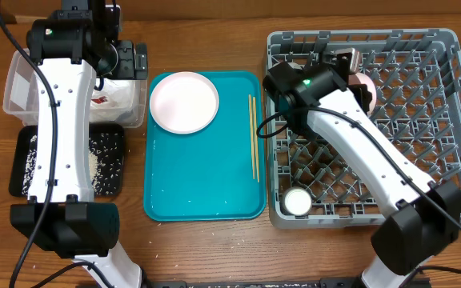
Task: Sort waste into correct bins and load items into the dishwasher
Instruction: 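Lift the pink plate into the back of the rack and release, then move the right gripper to the large white plate and grasp its rim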
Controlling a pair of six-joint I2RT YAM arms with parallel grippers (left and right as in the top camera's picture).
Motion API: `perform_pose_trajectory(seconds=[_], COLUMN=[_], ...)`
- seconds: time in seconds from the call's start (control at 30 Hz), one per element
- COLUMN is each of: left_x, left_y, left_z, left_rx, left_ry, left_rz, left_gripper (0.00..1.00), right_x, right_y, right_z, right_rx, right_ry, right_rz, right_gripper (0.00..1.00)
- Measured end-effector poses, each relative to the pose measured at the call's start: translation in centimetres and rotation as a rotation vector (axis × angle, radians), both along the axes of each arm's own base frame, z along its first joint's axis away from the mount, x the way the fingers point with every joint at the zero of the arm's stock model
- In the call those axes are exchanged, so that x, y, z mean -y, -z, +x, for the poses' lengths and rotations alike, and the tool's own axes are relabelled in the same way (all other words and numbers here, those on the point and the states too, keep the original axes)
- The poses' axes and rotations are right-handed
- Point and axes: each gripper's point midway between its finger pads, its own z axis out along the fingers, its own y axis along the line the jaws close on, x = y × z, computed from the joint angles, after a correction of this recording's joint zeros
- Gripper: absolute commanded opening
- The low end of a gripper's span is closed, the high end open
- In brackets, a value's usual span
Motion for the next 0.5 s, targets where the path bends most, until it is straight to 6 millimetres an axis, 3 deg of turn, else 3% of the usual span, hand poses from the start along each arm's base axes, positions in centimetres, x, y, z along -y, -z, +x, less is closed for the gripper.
perform_pose_trajectory(seconds=[0.13,0.23,0.5], left_x=[0.0,0.0,0.0], left_y=[0.0,0.0,0.0], left_z=[0.0,0.0,0.0], left_rx=[0.0,0.0,0.0], left_ry=[0.0,0.0,0.0], left_rz=[0.0,0.0,0.0], left_gripper=[1.0,1.0,1.0], right_x=[-1.1,-3.0,-6.2], right_y=[2.4,4.7,5.7], right_z=[0.8,1.4,1.8], right_rx=[-0.098,-0.172,-0.188], right_ry=[-0.036,-0.093,-0.193], right_rz=[-0.061,-0.127,-0.233], right_gripper=[0.04,0.04,0.04])
